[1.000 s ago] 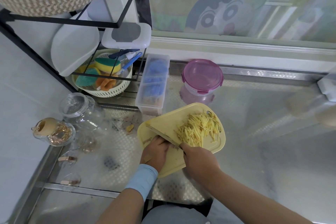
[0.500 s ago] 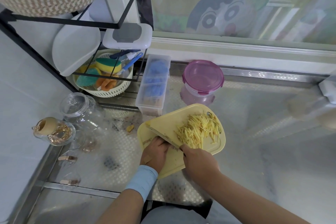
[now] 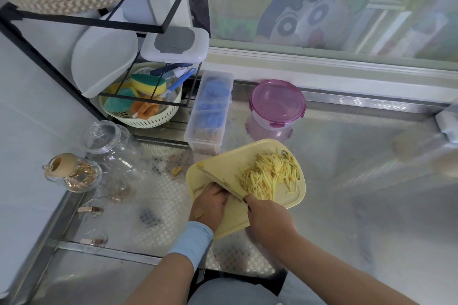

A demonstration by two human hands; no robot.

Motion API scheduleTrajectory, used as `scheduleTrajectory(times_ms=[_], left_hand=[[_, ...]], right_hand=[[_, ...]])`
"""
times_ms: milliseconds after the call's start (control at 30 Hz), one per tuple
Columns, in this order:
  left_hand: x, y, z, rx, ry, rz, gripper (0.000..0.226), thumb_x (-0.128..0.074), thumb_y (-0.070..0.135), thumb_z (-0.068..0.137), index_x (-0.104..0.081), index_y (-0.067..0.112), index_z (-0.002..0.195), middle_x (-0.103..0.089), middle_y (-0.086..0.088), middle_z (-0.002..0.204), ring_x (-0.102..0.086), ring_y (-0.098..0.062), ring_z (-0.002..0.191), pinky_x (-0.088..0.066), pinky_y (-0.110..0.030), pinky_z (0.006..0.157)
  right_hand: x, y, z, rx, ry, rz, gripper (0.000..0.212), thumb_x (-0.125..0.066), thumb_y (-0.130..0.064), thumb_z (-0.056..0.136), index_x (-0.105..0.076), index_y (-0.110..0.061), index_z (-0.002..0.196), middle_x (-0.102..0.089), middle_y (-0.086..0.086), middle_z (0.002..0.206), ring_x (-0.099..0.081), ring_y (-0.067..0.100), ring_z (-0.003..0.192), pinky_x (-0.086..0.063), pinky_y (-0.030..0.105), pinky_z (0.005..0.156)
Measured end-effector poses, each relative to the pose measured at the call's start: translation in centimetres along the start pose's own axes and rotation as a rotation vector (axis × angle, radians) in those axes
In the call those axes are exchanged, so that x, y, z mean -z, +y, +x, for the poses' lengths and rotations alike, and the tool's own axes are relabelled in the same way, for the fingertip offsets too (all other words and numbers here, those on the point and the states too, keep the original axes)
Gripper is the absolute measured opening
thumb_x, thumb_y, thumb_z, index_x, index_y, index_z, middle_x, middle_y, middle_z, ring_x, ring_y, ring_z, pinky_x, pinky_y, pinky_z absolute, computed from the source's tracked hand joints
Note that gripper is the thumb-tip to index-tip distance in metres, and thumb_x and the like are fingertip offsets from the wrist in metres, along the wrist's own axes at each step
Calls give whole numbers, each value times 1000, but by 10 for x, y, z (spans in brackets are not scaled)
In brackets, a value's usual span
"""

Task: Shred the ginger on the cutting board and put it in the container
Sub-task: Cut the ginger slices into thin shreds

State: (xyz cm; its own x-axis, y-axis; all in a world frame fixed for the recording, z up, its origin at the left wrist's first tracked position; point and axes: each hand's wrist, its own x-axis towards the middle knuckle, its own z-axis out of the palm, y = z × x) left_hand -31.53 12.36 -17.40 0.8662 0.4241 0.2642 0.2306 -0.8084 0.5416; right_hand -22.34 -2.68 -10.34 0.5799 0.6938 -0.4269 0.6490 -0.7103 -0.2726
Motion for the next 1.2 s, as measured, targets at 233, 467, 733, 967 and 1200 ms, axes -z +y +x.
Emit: scheduleTrajectory(times_ms=[233,467,733,967,1200], left_hand=[[-2,0,0,-1,22,-7,31,-48,23,87,-76,13,93,-70,-4,96,-52,-14,96,-46,-21,76],[1,2,-1,-43,46,12,32,-46,22,87,-76,11,92,-71,-4,97,-51,-14,99,-50,-23,74],[-1,1,-2,-54,66,19,31,-47,21,86,-77,10,91,-72,-6,94,-52,-14,95,-48,-24,75],[-4,2,-2,-47,81,12,33,-47,19,86,-76,5,93,-71,-11,96,-50,-17,99,-40,-21,84],[-2,3,-1,-61,85,20,33,-48,21,85,-77,7,92,-72,-10,96,-51,-18,99,-55,-29,69]], right_hand=[[5,-11,15,27,-37,-27,23,-40,-6,97,-46,-19,114,-44,1,68,-54,30,65,-46,37,55],[1,-2,0,8,-18,-36,23,-40,-9,97,-47,-20,115,-47,1,67,-46,22,55,-41,35,49],[6,-11,13,29,-37,-20,22,-41,-7,97,-50,-18,114,-46,0,70,-52,28,63,-50,38,56],[5,-4,8,46,-38,-72,22,-42,-8,99,-47,-18,118,-43,-1,66,-45,22,56,-39,34,50],[9,-8,14,69,-50,-58,23,-43,-8,99,-48,-18,119,-49,1,72,-54,27,67,-44,36,55]])
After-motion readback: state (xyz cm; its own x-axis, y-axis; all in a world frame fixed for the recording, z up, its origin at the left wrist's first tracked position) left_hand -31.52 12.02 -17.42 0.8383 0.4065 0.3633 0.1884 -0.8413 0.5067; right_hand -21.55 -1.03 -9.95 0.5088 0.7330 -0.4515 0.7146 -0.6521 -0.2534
